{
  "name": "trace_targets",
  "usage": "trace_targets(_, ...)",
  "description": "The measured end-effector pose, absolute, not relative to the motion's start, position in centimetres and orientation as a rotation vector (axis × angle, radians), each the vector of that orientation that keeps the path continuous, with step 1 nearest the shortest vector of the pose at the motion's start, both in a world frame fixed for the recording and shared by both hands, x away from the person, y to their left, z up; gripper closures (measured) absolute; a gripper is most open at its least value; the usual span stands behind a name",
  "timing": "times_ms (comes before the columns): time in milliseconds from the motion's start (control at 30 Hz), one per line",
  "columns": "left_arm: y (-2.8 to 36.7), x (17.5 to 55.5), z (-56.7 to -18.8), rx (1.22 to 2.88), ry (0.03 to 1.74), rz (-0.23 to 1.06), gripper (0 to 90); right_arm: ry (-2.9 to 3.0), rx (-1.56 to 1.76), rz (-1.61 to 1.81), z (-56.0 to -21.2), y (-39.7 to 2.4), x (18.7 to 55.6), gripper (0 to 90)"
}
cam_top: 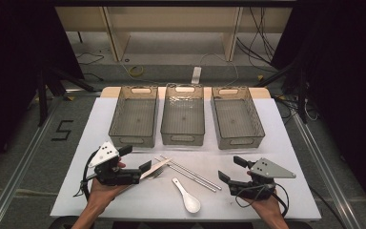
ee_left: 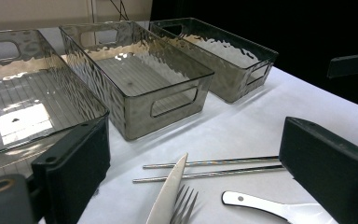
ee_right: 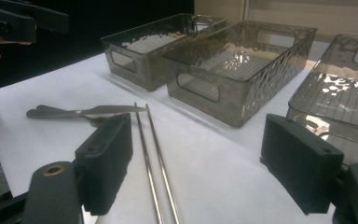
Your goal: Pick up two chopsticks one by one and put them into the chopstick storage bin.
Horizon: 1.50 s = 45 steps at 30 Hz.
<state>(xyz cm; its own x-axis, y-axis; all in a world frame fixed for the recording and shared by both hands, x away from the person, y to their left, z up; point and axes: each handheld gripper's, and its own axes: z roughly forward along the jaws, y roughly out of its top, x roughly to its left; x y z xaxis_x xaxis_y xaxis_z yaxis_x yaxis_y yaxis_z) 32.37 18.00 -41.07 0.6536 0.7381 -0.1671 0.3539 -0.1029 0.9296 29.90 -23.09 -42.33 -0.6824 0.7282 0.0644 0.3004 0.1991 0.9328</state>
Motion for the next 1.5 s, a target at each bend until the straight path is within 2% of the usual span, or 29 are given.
trace_targets(433,18.0,32.4,-41.1,1.709,0.892,0.419,8.0,2.201,0.93,1.36,-41.5,-21.8,31.0,28.3)
trace_targets(733,18.1,32.6,-41.1,1.707,0.898,0.422,8.0,2.473,0.807,1.043,-40.3,-18.8,33.9,30.5)
trace_targets(1100,18.1,32.5,-41.0,1.707,0.896,0.42,8.0,2.712,0.802,0.692,-41.8,-15.8,37.1,39.6)
trace_targets(1233,18.1,32.5,-41.1,1.707,0.896,0.419,8.0,2.753,0.805,0.618,-42.4,-15.5,37.6,41.9)
trace_targets(1300,18.1,32.5,-41.1,1.709,0.895,0.42,8.0,2.793,0.805,0.559,-43.0,-15.2,38.0,46.1)
trace_targets(1500,18.1,32.5,-41.0,1.707,0.895,0.419,8.0,2.848,0.822,0.508,-43.8,-14.7,38.4,48.2)
